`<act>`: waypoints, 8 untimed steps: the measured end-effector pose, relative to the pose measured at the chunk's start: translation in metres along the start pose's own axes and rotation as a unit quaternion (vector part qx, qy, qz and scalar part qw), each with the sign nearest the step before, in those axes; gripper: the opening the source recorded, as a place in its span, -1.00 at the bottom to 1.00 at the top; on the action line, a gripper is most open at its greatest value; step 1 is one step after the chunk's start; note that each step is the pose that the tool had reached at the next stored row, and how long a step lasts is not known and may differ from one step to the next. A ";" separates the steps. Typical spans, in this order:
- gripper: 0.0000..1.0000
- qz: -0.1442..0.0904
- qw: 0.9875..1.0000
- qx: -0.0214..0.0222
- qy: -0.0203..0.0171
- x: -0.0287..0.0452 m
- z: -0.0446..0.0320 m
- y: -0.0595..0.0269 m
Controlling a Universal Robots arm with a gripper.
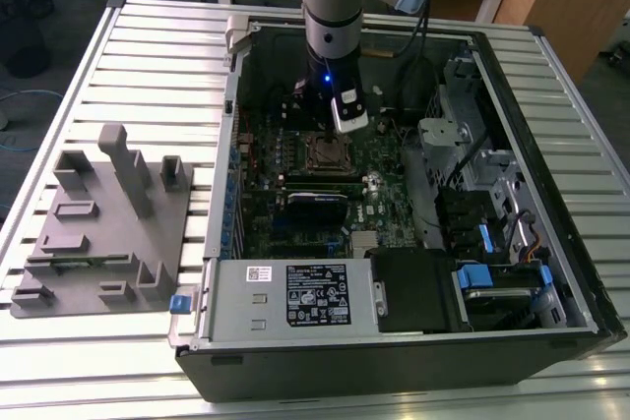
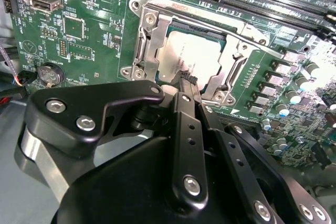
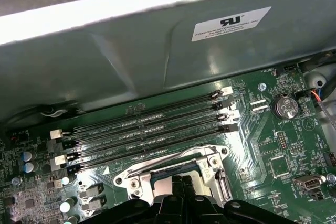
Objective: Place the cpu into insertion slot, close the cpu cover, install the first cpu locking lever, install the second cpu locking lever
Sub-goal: 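Install the first cpu locking lever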
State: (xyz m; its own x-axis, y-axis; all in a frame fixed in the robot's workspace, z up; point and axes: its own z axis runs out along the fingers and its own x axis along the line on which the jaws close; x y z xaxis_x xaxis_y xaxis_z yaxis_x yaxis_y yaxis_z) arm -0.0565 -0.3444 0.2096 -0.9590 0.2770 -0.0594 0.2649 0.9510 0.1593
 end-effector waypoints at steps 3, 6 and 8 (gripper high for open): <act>-0.79 0.001 1.000 0.004 0.010 -0.0033 0.0003 0.0008; -0.79 0.000 1.000 0.009 0.019 -0.0064 0.0009 0.0016; -0.79 0.000 1.000 0.012 0.021 -0.0067 0.0013 0.0017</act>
State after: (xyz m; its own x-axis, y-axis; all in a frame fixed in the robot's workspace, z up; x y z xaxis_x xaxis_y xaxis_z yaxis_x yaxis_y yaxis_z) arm -0.0495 -0.3445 0.2090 -0.9623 0.2712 -0.0185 0.2664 0.9543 0.1356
